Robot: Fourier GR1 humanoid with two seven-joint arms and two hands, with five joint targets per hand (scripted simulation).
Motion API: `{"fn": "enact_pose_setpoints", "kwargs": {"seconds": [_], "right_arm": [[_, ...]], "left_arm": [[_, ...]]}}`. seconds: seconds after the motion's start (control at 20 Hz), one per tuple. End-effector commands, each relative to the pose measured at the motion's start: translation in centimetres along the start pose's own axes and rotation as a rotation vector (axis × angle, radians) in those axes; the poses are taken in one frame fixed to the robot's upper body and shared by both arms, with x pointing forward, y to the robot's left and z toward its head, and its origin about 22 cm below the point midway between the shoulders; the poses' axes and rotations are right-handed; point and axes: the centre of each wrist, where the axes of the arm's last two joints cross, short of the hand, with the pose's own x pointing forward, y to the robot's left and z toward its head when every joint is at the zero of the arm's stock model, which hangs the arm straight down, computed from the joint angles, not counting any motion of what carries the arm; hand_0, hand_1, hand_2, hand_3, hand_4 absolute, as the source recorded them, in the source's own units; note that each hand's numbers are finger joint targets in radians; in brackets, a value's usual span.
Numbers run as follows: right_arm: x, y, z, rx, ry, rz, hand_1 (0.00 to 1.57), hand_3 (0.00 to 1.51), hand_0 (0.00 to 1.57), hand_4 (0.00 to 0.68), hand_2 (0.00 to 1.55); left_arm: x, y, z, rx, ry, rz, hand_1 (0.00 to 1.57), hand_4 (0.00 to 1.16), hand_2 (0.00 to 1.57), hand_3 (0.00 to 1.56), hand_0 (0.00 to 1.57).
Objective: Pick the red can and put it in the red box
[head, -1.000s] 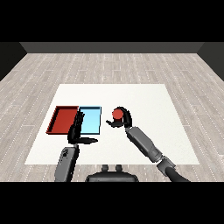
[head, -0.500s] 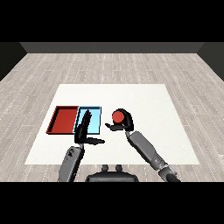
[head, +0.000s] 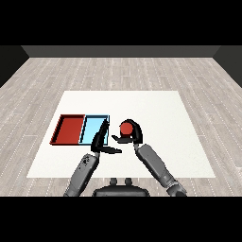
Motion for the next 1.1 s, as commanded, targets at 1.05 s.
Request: {"fn": "enact_pose_setpoints", "kwargs": {"seconds": [1.05], "right_arm": [[2.2,3.2,0.9,0.046,0.009,-0.058,1.48,1.37,1.48,0.621,1.44]], "left_arm": [[-4.2,-2.7,-1.7,-0.036,0.068,0.084,0.0,0.0,0.0,0.0,0.0]]}}
